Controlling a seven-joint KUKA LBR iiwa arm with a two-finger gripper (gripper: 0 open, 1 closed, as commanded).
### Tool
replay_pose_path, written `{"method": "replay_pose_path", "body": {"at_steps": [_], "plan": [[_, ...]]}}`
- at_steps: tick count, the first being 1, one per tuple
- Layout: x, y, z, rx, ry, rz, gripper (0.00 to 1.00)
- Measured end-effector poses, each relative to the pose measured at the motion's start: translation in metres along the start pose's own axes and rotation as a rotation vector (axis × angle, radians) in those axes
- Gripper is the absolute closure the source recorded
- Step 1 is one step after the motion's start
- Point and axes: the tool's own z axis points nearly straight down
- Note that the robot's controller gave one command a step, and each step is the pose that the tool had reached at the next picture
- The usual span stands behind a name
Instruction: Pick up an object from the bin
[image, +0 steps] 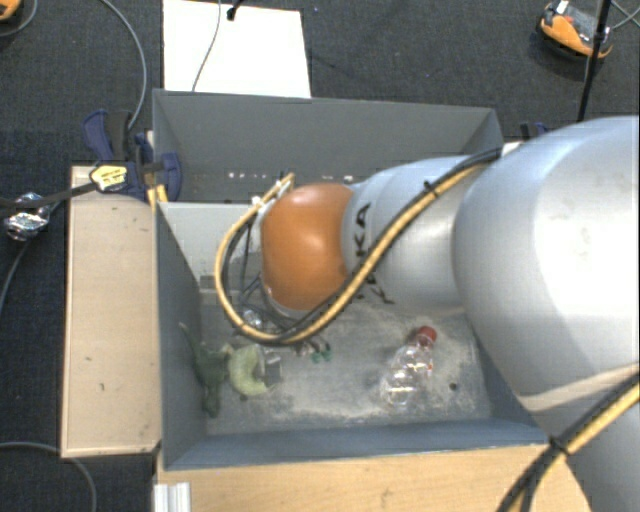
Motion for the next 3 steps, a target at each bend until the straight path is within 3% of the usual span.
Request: {"method": "replay_pose_path", "body": {"at_steps": [3], "plan": [[-0.018, 0.004, 0.000, 0.004, 0.004, -0.041, 1.00]]}}
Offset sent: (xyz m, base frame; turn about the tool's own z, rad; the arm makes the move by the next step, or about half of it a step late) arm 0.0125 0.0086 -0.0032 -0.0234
